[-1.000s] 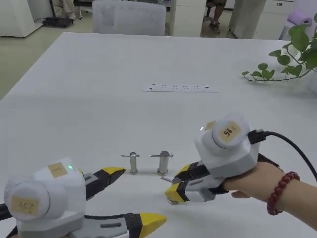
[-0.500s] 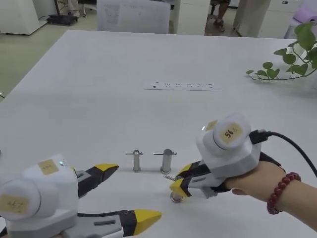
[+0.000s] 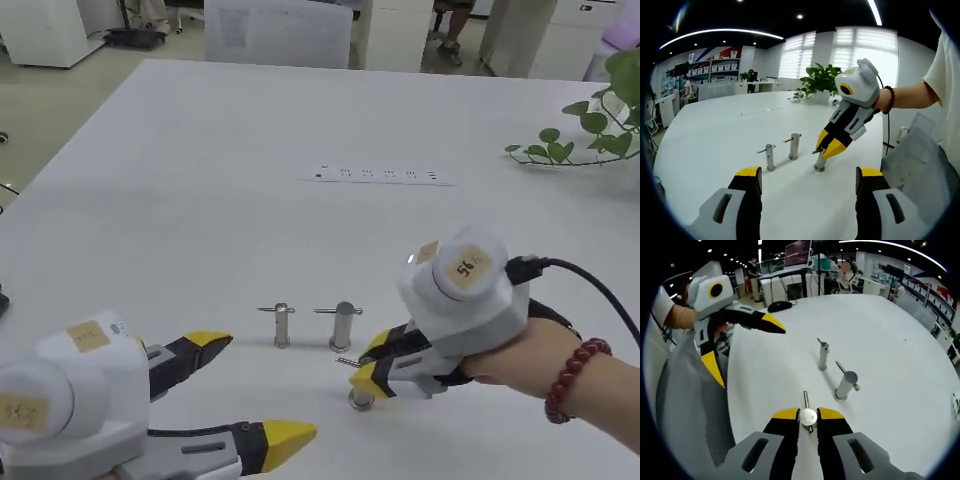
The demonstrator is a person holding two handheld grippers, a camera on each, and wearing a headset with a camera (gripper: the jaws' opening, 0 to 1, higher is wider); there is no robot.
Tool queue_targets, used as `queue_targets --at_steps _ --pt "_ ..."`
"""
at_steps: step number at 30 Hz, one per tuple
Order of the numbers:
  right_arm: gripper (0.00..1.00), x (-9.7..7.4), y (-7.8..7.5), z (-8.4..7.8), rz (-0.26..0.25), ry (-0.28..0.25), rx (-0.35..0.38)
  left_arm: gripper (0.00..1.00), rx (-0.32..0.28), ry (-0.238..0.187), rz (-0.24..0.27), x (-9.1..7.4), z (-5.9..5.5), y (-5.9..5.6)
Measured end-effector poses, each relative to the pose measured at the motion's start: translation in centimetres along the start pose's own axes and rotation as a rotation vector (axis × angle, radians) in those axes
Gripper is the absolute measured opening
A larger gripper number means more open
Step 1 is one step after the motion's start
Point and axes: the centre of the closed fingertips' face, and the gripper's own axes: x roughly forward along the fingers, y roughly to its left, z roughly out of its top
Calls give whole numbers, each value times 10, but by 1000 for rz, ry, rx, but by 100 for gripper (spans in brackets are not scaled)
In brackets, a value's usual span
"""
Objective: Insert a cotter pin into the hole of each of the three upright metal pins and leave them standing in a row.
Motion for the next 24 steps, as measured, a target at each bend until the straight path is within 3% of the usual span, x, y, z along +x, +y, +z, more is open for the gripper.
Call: queue_targets --at_steps 10,24 --pt "13 -2 5 -1 66 20 -87 76 -5 11 3 -1 -5 2" --pt "13 -11 -4 -3 123 30 -223 80 20 -7 0 -1 -3 0"
